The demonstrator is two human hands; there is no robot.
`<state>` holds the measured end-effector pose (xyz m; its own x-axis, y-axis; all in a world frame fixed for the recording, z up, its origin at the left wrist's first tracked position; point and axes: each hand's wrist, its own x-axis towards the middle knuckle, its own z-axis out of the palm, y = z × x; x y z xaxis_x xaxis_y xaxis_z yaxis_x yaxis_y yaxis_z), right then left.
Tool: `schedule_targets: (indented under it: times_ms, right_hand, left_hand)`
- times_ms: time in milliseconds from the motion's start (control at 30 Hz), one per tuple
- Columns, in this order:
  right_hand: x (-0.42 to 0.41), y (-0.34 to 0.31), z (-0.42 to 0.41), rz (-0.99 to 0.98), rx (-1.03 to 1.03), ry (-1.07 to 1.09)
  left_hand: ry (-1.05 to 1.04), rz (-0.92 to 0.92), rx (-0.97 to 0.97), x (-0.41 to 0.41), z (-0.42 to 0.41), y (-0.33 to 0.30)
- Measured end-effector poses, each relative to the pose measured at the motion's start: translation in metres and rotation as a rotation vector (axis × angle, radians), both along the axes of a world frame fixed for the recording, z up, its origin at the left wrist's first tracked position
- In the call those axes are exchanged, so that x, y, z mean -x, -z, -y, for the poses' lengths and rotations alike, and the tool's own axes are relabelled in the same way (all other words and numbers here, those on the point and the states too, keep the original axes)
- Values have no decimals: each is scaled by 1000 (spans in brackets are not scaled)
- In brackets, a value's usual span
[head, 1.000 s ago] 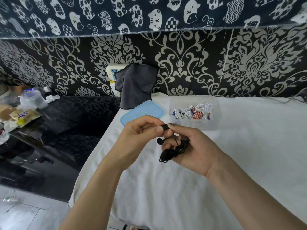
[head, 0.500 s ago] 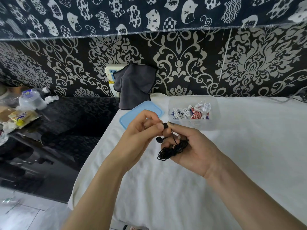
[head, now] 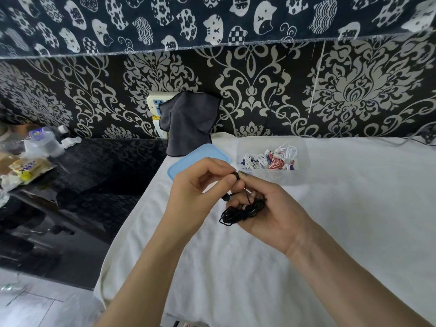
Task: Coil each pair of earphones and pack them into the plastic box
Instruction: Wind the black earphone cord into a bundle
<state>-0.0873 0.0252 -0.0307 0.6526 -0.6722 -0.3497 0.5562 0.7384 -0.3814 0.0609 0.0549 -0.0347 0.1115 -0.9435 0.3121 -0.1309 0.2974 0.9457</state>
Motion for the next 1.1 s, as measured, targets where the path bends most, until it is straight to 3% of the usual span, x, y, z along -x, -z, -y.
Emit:
schedule_targets:
  times_ms: [233,500,933,1100]
  right_hand:
    - [1,0,0,17,21,18]
    - [-2,4,-3,51,-1,43]
    - [1,4,-6,74,-4,64]
    - [3,8,-3,79,64,36]
  left_hand:
    - [4,67,37,2,0,0]
    - [-41,270,138,4,0,-3]
    - [18,129,66,10,0,-4]
    - [-29,190,91,15,-3,-9]
